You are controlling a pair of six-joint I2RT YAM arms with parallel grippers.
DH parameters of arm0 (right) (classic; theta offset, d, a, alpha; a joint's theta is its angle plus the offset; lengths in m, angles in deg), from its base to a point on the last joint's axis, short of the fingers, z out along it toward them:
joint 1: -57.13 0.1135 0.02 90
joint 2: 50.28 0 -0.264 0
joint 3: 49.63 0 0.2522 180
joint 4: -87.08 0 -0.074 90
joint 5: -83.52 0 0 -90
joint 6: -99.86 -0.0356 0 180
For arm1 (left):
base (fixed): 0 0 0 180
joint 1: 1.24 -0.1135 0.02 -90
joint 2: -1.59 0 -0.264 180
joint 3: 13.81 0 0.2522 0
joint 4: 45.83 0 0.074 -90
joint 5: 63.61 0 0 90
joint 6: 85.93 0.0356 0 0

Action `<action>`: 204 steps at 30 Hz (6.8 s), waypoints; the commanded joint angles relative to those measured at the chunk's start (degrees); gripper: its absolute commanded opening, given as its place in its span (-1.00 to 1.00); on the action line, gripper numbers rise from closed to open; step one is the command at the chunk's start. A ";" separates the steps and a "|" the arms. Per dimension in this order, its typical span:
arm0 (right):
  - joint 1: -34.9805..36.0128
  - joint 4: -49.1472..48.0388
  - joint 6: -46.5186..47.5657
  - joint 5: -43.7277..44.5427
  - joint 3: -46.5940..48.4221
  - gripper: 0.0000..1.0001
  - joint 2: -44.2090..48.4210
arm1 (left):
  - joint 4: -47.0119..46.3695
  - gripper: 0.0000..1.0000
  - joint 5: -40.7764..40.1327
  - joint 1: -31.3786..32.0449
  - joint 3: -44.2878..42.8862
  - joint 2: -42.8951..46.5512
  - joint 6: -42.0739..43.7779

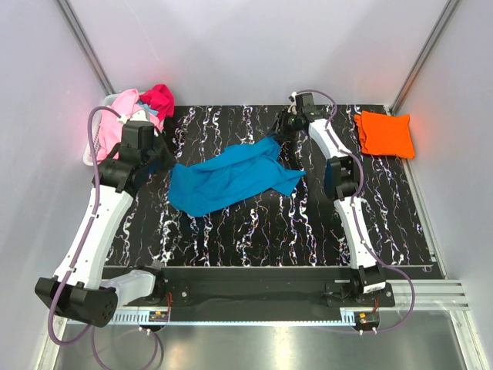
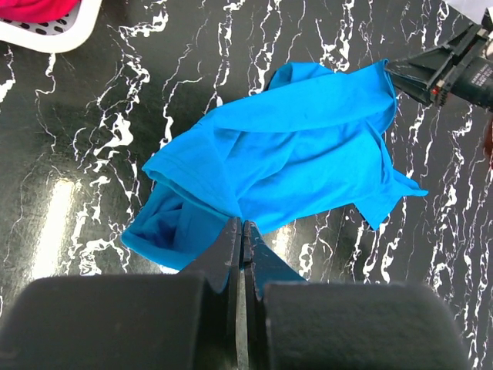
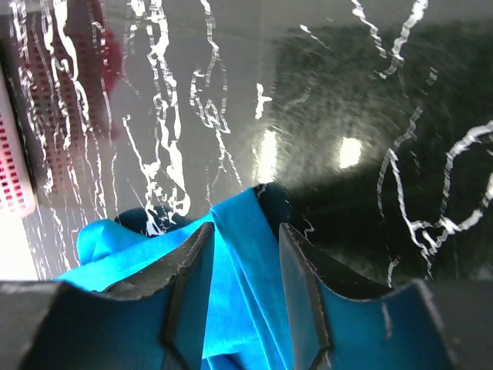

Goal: Fold and stack the t-shirts
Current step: Flatten the tshirt out

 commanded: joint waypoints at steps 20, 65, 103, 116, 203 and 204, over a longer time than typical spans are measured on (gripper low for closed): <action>0.87 -1.54 6.26 -2.03 1.68 -0.81 -1.78 | -1.69 -1.00 2.99 -0.20 -0.55 1.16 0.00; 0.61 11.13 22.52 46.68 -30.83 -1.00 83.11 | -11.21 -1.00 32.95 -20.16 -47.41 -18.74 10.03; 0.26 -0.65 17.51 39.28 -46.21 -1.00 75.82 | 10.95 -1.00 -15.79 -4.16 -54.33 -35.32 16.45; 0.08 -0.74 12.42 42.89 -50.96 -1.00 76.08 | 21.60 -1.00 -25.93 -1.52 -35.71 -22.76 4.31; 0.96 14.55 -4.82 25.31 -84.01 -1.00 93.49 | -7.32 -0.17 -10.28 11.48 46.57 15.57 -23.11; 0.96 14.46 -4.73 25.40 -84.01 -1.00 93.40 | -7.23 -0.17 -10.54 11.40 46.65 16.79 -23.11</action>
